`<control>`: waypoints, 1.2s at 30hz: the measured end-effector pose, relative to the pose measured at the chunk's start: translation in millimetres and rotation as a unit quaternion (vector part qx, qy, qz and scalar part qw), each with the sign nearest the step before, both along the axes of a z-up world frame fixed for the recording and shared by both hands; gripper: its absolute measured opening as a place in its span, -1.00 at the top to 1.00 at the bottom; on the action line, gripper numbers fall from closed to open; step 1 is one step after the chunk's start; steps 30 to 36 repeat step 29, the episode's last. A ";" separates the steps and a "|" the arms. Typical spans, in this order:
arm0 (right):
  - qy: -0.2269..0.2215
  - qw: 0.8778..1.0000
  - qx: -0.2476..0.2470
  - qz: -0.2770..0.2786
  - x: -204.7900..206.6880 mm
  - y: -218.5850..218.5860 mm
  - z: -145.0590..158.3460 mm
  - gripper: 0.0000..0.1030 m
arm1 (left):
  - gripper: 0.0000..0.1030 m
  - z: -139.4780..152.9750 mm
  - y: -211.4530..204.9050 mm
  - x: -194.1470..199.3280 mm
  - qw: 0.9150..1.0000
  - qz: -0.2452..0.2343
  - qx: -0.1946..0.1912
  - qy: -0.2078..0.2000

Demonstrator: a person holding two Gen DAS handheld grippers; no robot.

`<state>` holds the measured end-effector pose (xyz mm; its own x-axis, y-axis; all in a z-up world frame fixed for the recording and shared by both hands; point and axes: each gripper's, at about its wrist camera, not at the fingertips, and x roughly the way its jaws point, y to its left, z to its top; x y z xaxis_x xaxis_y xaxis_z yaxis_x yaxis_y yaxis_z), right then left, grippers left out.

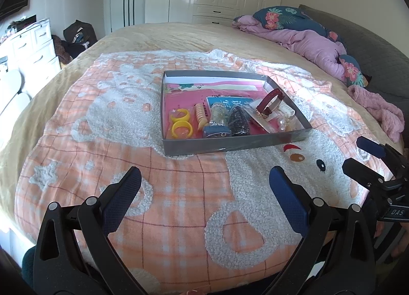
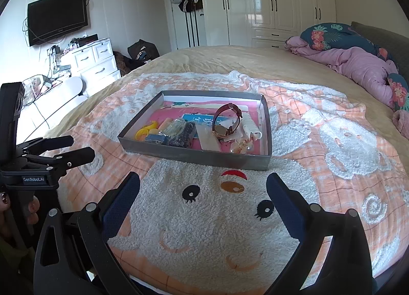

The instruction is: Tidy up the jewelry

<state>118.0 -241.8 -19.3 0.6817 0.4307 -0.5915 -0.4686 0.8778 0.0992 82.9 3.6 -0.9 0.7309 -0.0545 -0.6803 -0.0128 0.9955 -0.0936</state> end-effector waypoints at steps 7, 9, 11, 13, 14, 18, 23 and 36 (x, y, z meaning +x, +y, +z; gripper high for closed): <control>0.005 1.000 -0.003 0.002 2.1 2.0 -2.4 -0.91 | -0.82 -4.4 3.5 3.1 1.000 0.004 -0.002 0.011; 0.006 1.000 -0.004 0.002 3.1 2.7 -3.3 -0.91 | -0.82 -5.9 6.2 4.8 1.000 0.005 -0.006 0.014; 0.008 1.000 -0.004 0.002 4.7 3.0 -4.8 -0.91 | -0.82 -6.9 8.2 7.4 1.000 0.009 -0.007 0.018; 0.012 1.000 -0.004 0.000 8.4 2.4 -6.8 -0.91 | -0.82 -7.9 13.0 11.3 1.000 0.015 -0.012 0.023; 0.014 1.000 -0.003 -0.002 11.2 0.8 -7.9 -0.91 | -0.82 -8.6 18.1 13.6 0.999 0.019 -0.019 0.024; 0.020 1.000 -0.007 -0.022 28.7 -9.6 -12.7 -0.91 | -0.82 -8.1 49.7 33.1 0.998 0.060 -0.020 0.024; 0.039 0.994 -0.023 -0.095 83.5 -52.2 -24.7 -0.91 | -0.82 -20.8 127.6 95.5 0.983 0.167 0.017 0.071; 0.064 0.967 -0.085 -0.232 193.8 -148.2 -47.4 -0.91 | -0.82 -63.7 227.9 171.9 0.954 0.273 0.053 0.115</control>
